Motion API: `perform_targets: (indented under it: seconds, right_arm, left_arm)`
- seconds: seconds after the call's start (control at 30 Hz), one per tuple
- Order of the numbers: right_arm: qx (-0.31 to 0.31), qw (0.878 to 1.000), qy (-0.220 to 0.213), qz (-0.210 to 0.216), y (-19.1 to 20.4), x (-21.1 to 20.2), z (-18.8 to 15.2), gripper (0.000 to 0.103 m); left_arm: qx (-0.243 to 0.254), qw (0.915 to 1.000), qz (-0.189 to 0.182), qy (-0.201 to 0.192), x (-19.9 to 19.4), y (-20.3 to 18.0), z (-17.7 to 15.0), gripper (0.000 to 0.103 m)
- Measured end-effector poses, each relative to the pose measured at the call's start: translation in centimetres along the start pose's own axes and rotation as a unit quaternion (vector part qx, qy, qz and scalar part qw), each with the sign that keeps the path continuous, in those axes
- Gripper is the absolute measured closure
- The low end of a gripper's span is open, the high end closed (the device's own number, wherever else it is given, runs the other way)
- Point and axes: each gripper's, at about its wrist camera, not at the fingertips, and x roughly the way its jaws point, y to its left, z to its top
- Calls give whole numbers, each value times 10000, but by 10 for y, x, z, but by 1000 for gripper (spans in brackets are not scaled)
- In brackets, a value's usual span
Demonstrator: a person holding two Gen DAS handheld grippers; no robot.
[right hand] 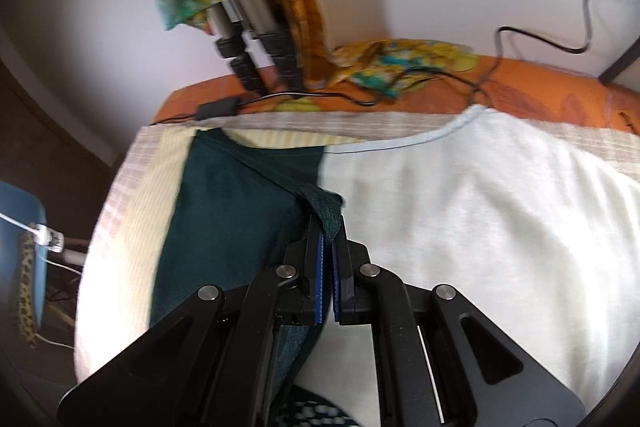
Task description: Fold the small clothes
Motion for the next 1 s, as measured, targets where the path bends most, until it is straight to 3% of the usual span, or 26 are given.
perform_targets:
  seconds: [0.07,0.17,0.23,0.37,0.43,0.5,0.67,0.83,0.93,1.0]
  right_arm:
    - [-11,9997,-14,-240,-4,-6,0,64]
    - [-117,9984,-369,-416,-1,-31,-6,62]
    - [-217,9989,-405,15,9,-43,-14,62]
    - [-712,9921,14,1037,46,-47,-45,63]
    - [-886,9864,200,1369,65,-40,-61,63]
    - [-950,9845,394,1419,77,-27,-73,63]
    - [-734,9900,623,1031,74,-10,-86,67]
    - [-651,9965,510,-79,47,-41,-95,67]
    - [-400,9968,533,-434,19,-64,-101,67]
    - [-249,9978,422,-454,2,-86,-106,67]
  left_arm:
    - [18,10000,-62,1,-4,-1,-2,76]
    - [107,9998,-72,-119,-15,-1,-4,76]
    - [142,9997,-7,-199,-22,1,-7,76]
    - [148,9995,174,-240,-25,4,-11,76]
    - [108,9993,234,-276,-29,7,-12,76]
    - [113,9989,298,-332,-34,8,-14,76]
    - [163,9979,467,-419,-42,9,-16,74]
    - [115,9975,531,-444,-47,12,-18,73]
    - [161,9970,578,-493,-50,8,-18,71]
    - [240,9963,627,-540,-53,4,-19,70]
